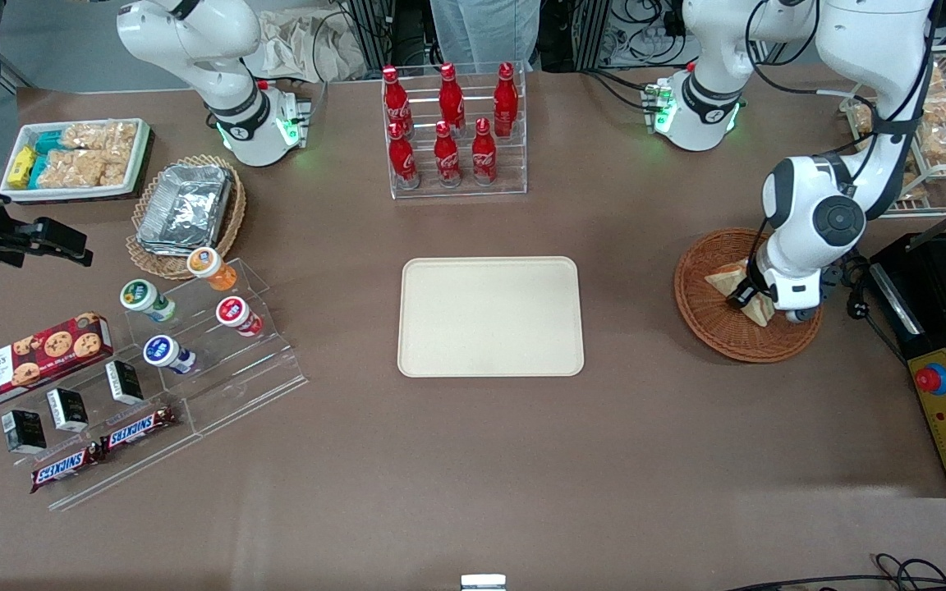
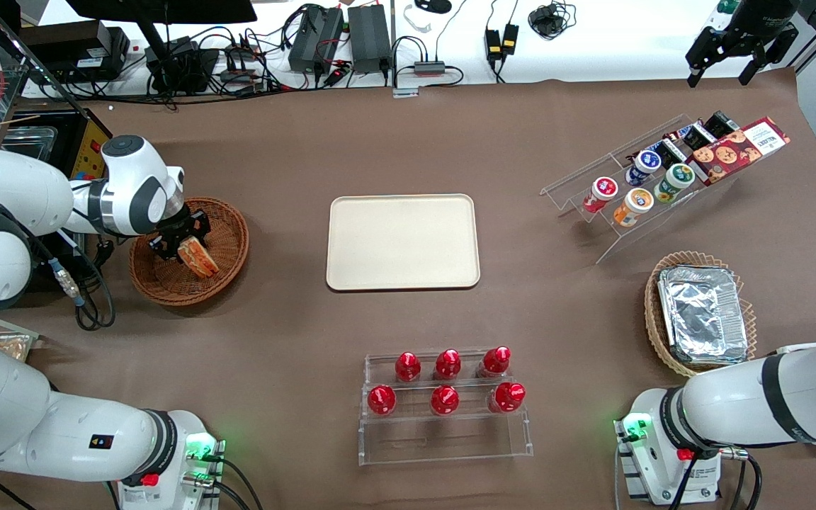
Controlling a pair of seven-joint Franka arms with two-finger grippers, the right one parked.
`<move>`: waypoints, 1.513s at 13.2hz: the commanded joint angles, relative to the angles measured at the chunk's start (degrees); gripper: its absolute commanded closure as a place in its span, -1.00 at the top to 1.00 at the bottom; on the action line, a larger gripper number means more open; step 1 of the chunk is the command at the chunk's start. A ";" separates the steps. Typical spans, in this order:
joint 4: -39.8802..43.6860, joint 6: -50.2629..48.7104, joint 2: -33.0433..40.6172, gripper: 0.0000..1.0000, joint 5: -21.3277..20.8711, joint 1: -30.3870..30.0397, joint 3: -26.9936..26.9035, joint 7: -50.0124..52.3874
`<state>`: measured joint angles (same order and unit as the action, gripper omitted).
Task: Place sandwich from basket to tray
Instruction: 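Lower the left gripper and close it on the sandwich, then lift the sandwich and carry it toward the cream tray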
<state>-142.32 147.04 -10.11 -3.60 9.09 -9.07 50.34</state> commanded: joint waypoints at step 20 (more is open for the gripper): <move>32.99 -24.11 -6.04 -1.00 11.60 22.71 9.15 -21.87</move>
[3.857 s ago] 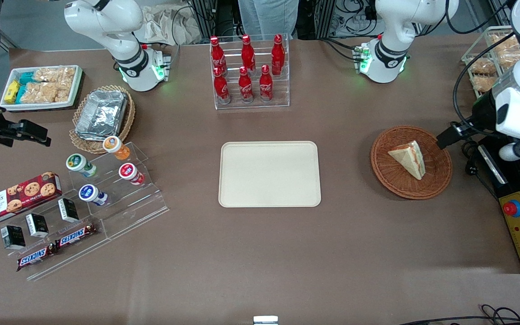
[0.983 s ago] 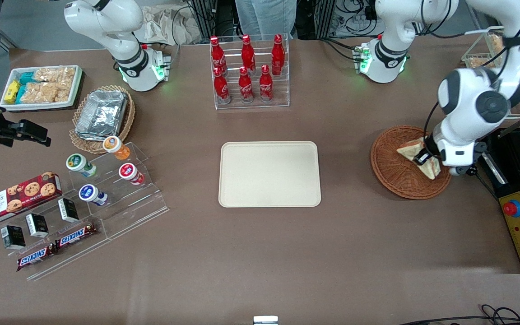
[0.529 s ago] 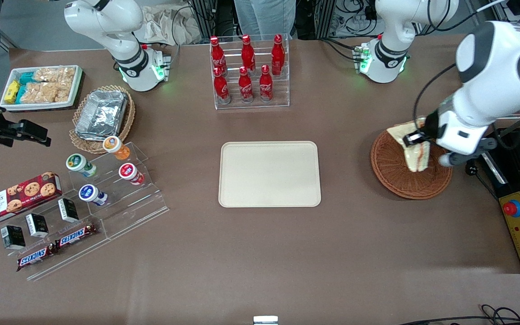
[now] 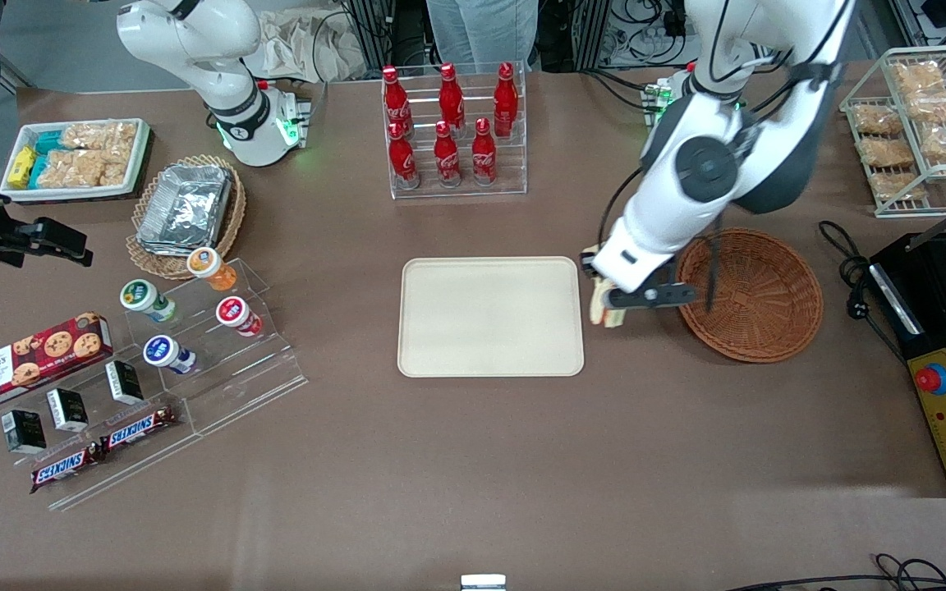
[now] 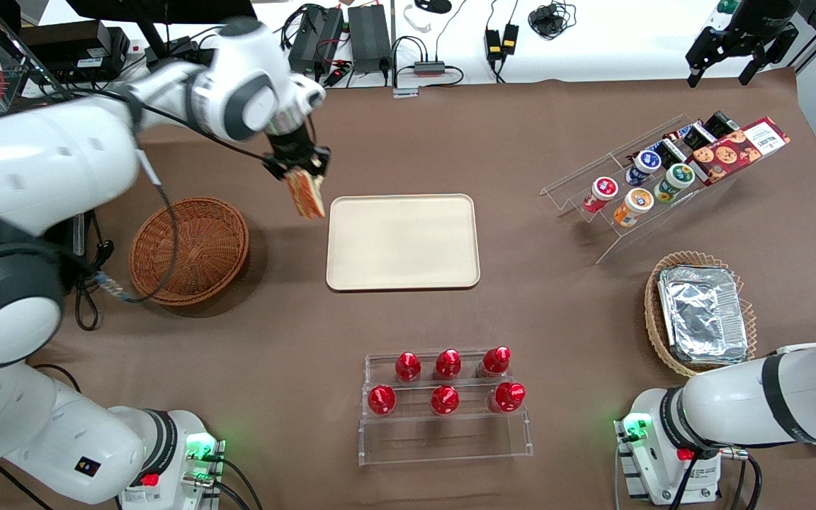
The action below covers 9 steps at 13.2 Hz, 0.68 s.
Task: Place sandwich from basket to tray
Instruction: 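Lift the sandwich and carry it toward the cream tray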
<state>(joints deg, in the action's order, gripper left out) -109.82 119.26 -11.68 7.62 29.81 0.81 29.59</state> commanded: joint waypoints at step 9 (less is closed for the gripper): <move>0.31 17.67 -19.78 -0.44 -1.72 7.28 -0.90 -1.03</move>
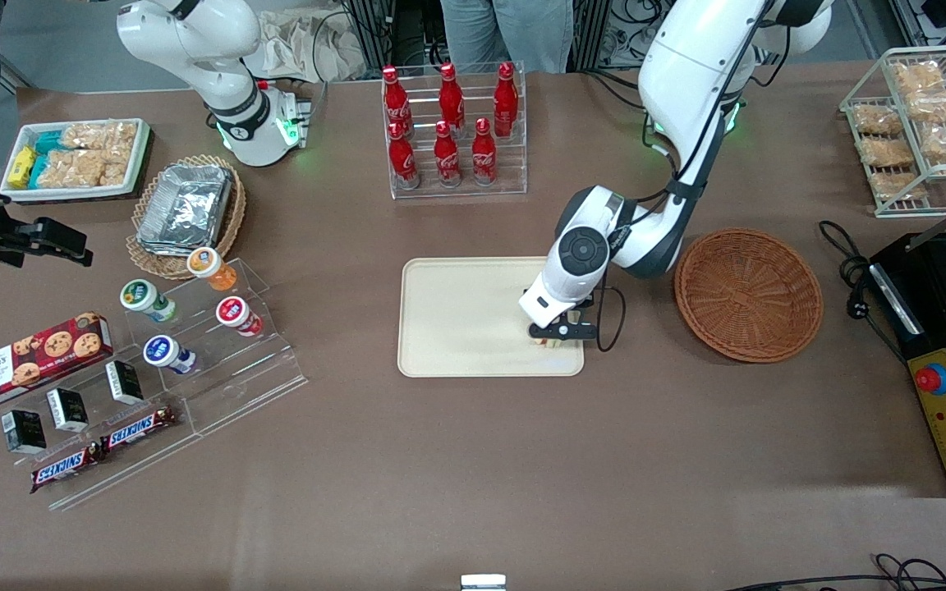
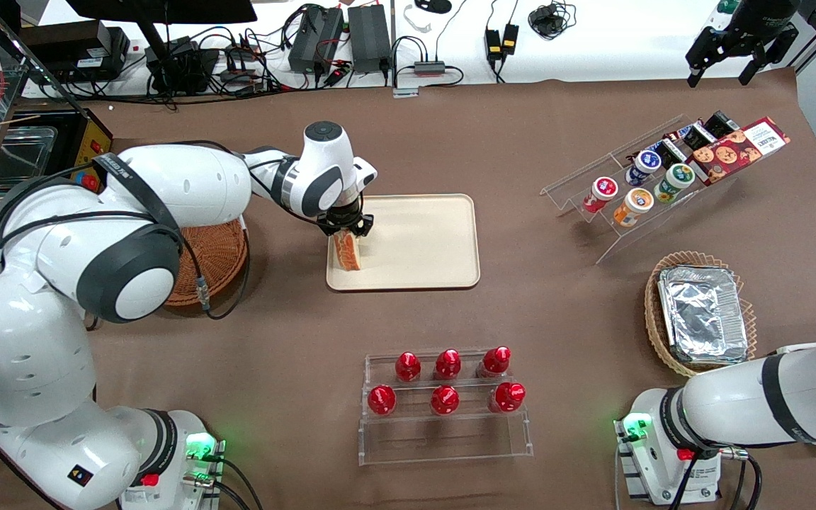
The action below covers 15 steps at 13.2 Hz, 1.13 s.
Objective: Place sandwich from basket to tray
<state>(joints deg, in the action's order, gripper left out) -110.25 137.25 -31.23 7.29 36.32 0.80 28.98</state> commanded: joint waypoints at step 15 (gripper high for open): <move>9.59 -21.18 17.51 1.00 -5.54 -0.11 -10.71 1.38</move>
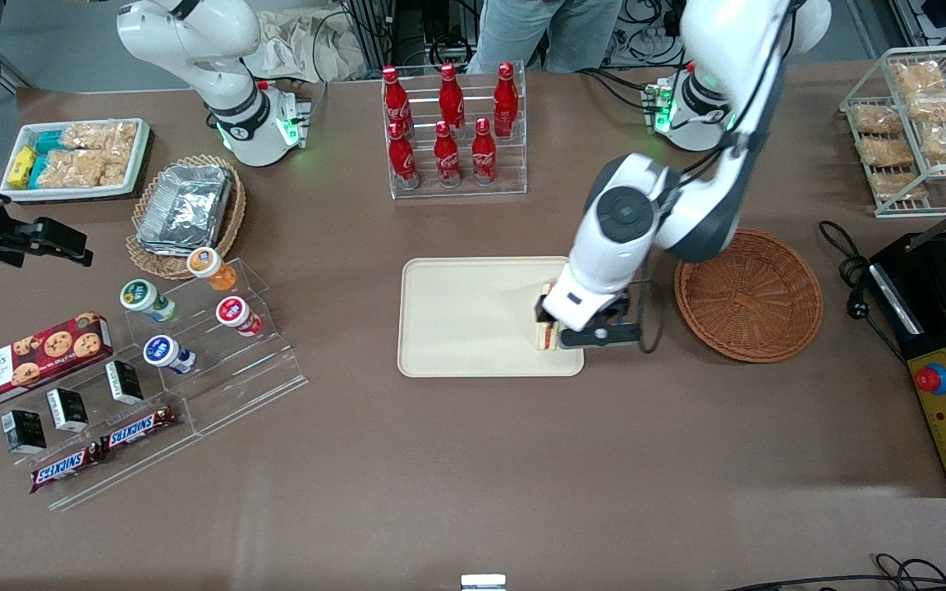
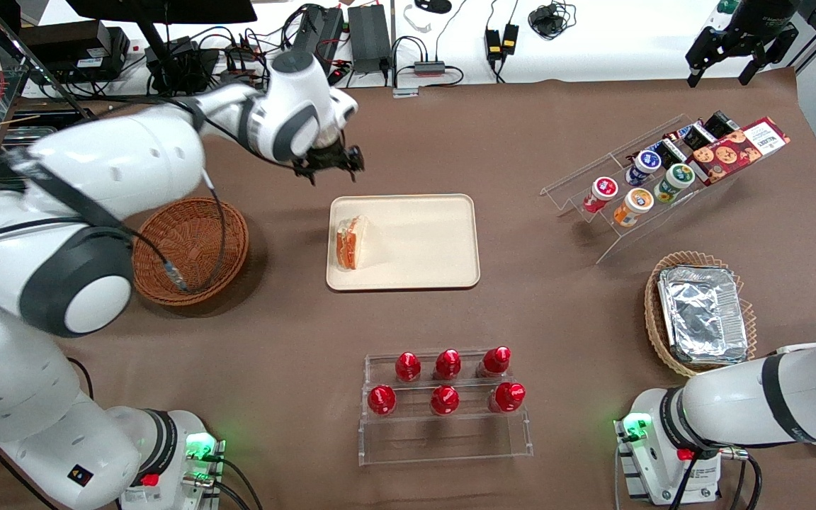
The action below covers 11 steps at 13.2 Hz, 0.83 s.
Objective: Place sandwich from basket to tray
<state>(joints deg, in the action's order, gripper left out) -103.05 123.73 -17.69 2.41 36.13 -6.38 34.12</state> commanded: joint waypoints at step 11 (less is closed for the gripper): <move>11.89 -22.12 8.81 1.00 0.06 0.26 -24.55 -29.82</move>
<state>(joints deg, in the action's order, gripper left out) -94.77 104.58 -8.62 2.47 35.56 -30.92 3.88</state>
